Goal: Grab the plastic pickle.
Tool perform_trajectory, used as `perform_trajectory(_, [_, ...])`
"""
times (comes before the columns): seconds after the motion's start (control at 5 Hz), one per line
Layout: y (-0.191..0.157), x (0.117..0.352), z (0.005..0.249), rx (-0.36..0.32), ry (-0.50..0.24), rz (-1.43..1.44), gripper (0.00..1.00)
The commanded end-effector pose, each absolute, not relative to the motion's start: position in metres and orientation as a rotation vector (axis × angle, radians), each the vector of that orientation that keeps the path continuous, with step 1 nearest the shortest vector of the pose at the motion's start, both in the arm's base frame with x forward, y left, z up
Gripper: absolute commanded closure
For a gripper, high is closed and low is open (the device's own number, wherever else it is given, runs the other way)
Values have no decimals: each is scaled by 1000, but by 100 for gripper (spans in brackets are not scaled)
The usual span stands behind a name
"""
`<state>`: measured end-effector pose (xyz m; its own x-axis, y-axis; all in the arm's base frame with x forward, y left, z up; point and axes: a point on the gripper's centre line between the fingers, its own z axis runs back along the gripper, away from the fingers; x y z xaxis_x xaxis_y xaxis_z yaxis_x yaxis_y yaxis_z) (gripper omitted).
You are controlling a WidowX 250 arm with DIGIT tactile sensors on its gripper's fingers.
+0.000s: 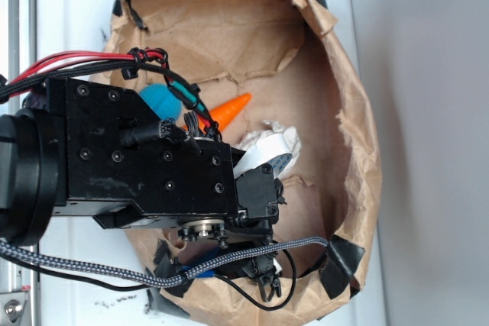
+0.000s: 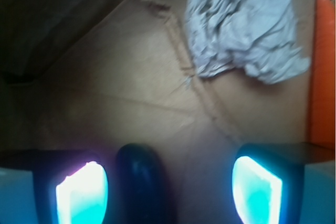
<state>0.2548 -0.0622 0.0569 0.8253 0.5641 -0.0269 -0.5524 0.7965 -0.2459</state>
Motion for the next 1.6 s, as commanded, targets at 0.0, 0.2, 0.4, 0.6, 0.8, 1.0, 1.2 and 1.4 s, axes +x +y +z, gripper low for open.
perform_trajectory(0.0, [-86,246,40,-239,-36,514,0])
perform_trajectory(0.2, [-87,237,20,-210,-27,484,0])
perform_trajectory(0.4, [-80,238,10,-193,-49,478,0])
perform_trajectory(0.6, [-68,243,6,-168,-68,538,100])
perform_trajectory(0.8, [-58,249,12,-185,-94,561,100])
perform_trajectory(1.0, [-51,253,18,-203,-108,595,100])
perform_trajectory(1.2, [-42,254,29,-212,-137,627,100])
perform_trajectory(1.4, [-15,261,66,-243,-177,744,100])
